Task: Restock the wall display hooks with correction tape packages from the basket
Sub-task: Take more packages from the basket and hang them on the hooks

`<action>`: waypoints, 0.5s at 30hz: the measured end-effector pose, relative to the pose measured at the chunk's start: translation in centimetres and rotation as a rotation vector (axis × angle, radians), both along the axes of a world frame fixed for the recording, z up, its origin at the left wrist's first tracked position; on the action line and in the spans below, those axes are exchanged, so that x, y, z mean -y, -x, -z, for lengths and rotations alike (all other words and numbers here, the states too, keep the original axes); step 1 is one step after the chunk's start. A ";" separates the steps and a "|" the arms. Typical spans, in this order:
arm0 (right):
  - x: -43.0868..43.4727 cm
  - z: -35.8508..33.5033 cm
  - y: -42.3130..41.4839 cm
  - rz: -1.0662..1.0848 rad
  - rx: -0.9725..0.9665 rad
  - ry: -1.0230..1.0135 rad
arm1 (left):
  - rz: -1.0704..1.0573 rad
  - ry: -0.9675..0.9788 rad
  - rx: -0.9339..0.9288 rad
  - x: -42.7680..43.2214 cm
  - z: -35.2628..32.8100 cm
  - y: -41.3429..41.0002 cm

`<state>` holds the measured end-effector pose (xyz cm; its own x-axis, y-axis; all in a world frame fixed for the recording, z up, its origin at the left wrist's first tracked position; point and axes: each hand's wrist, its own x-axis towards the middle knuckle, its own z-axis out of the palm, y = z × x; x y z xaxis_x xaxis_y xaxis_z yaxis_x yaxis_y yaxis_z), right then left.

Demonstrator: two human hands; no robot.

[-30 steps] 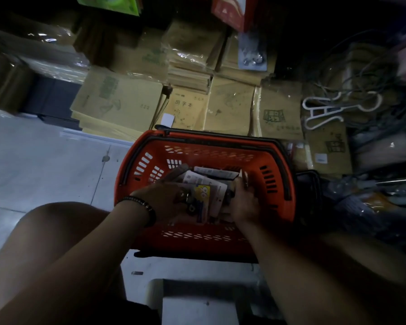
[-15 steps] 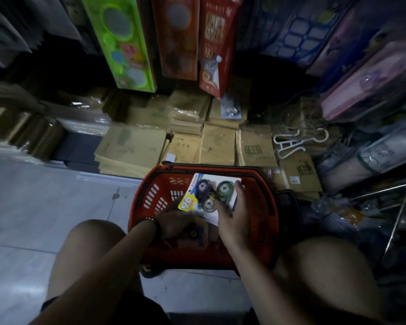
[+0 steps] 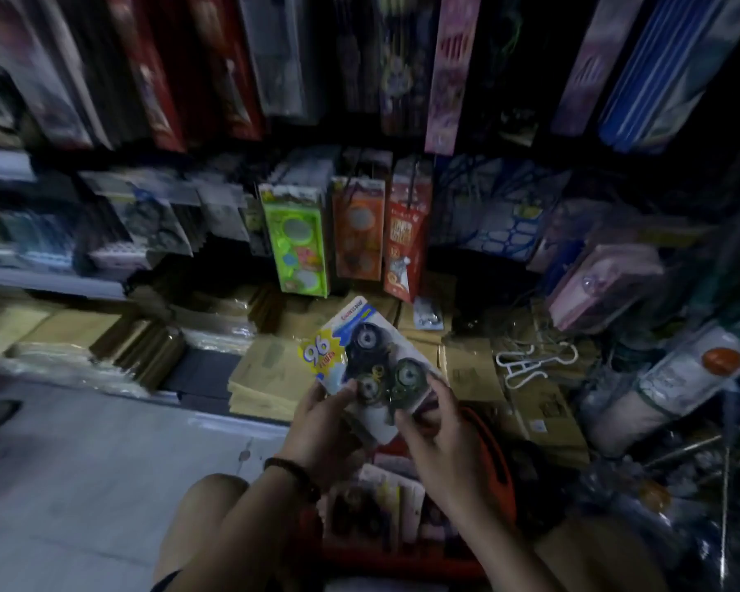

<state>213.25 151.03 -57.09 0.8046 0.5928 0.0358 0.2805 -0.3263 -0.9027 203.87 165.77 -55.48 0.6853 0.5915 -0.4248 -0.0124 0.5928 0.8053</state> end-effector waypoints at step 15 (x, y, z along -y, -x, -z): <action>-5.4 -24.1 -8.2 -0.576 0.989 0.290 | 0.089 -0.493 0.120 -6.3 -17.1 0.2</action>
